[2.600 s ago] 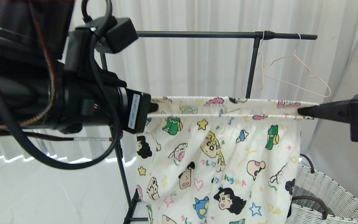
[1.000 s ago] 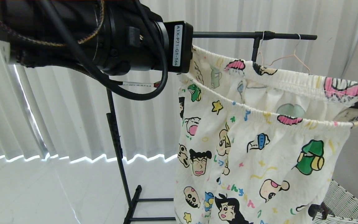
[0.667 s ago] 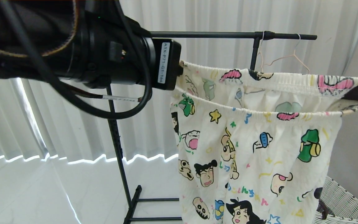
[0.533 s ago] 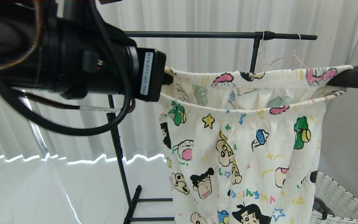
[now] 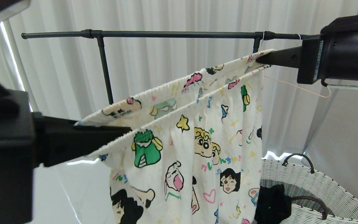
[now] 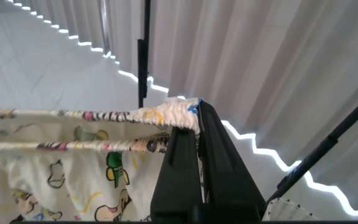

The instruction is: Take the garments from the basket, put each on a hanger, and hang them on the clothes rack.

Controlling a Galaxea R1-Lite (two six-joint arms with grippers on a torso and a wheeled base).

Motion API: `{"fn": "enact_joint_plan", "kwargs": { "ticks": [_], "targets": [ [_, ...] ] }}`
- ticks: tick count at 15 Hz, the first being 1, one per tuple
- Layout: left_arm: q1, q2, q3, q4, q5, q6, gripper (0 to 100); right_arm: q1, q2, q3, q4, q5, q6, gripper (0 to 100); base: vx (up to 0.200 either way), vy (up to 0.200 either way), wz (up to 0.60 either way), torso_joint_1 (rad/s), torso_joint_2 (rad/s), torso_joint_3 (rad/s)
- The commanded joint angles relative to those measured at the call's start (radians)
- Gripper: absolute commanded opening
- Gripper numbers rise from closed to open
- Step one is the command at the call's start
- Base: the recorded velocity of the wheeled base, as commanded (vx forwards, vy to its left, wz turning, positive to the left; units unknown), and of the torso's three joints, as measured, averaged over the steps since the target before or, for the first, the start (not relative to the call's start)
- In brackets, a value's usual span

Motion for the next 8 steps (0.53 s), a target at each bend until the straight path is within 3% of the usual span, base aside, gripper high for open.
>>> {"fn": "enact_joint_plan", "kwargs": {
  "ticks": [1,8],
  "targets": [
    [-0.062,-0.086,0.046,0.001,0.0,-0.009,0,0.004,0.044,0.001,-0.005,0.0,0.0,0,0.0,0.0,0.0,0.0,0.0,0.0],
    [-0.062,-0.053,0.041,-0.002,0.005,-0.006,0,0.002,0.011,0.008,0.027,-0.002,-0.002,0,0.0,0.0,0.0,0.0,0.0,0.0]
  ]
}}
